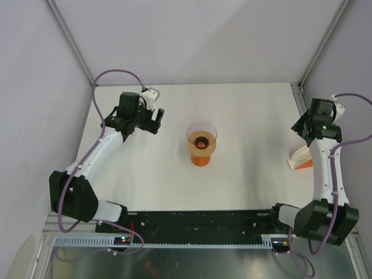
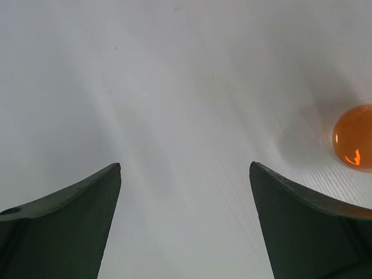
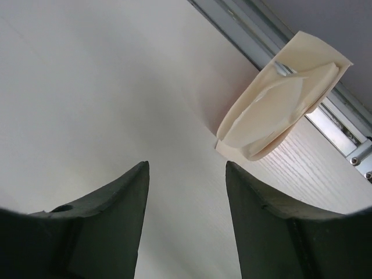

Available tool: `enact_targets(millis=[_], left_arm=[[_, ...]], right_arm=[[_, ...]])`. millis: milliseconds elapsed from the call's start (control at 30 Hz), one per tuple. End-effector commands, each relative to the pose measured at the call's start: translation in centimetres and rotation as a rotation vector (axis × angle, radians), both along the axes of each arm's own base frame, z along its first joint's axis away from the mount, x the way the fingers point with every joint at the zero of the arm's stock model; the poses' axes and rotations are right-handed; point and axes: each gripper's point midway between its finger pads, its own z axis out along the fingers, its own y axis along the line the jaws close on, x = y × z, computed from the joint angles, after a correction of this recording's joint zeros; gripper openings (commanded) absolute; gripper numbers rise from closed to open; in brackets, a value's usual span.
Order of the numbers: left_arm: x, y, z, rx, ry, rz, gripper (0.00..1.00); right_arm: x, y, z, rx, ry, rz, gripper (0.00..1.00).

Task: Place the coffee filter in the dripper

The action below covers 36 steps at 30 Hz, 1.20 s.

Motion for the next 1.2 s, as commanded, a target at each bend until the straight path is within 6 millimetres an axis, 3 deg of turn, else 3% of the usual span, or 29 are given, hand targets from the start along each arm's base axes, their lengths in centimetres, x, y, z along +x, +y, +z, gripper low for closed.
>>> enact_targets(millis=[0,100,333,633,900,1167], left_arm=[[2.1,0.9,2.1,0.020,-0.144,0.027,0.95],[2.1,1.5,1.5,0.016,-0.136,0.036,0.95],[2.3,2.3,1.4,0.007,-0.132,0.056,0.95],[2.6,2.6,0.8,-0.004,-0.113,0.056,0.94],[2.6,2.6,0.5,-0.013,-0.103,0.052,0.94],[2.9,3.1,0.5,-0.019,-0.099,0.067,0.94]], right_arm=[[-0.1,-0.9,-3.2,0.034,0.105,-0.066,0.59],[-0.6,-1.7,-5.0,0.011,0.164,-0.098,0.58],[-1.9,-3.8,-7.6,-0.009,0.182,-0.183,0.37],[-2.1,-5.7,-8.9,-0.003,0.153,-0.249,0.35],[-0.5,-5.6,-9.1,0.026,0.111,-0.232,0.34],[-0.2,-6.4,-9.8,0.000,0.126,-0.263,0.32]])
